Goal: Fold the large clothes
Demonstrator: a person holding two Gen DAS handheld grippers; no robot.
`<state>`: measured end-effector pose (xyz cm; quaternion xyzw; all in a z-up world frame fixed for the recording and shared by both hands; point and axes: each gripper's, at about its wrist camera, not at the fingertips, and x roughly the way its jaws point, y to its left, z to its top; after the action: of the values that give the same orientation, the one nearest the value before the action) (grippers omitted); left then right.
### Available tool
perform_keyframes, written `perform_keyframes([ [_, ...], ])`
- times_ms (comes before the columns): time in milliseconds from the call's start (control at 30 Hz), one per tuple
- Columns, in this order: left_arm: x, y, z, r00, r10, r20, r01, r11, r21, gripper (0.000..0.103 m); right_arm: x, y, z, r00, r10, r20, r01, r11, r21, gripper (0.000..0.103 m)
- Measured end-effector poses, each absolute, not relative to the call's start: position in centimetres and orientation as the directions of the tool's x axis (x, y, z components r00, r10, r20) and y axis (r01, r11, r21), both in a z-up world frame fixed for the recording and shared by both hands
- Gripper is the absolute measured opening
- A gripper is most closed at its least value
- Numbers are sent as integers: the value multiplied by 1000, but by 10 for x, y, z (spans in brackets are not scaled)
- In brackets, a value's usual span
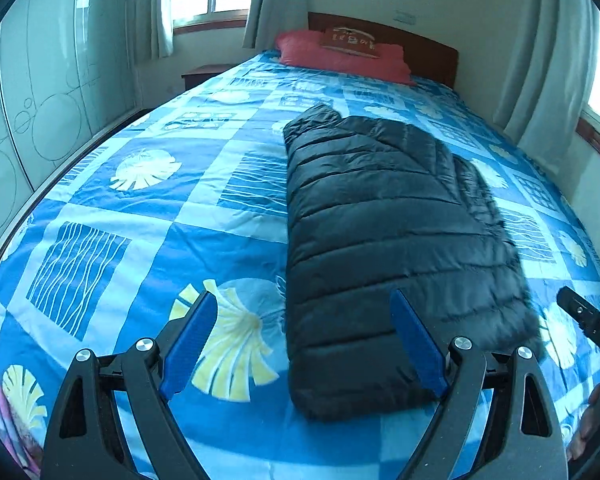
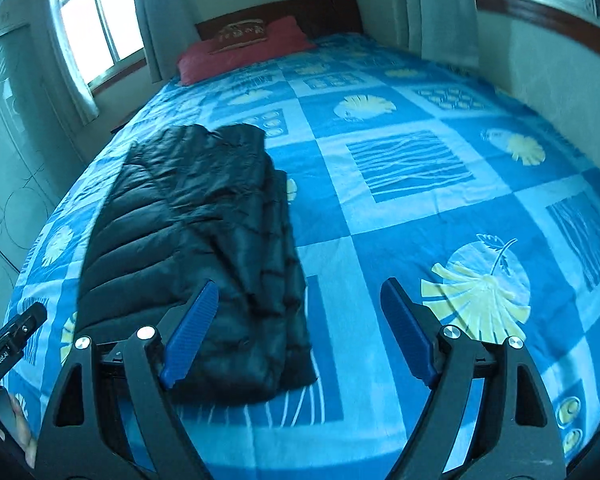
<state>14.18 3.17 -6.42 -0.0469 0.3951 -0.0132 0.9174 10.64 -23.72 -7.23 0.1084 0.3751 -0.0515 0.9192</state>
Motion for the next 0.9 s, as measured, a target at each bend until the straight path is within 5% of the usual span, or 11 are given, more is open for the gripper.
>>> perform_keyframes([
  [900,54,8,5,800,-83,-594,58,996,-61,87,24,-185,-8,815,-10,-580,62,996,70,89],
])
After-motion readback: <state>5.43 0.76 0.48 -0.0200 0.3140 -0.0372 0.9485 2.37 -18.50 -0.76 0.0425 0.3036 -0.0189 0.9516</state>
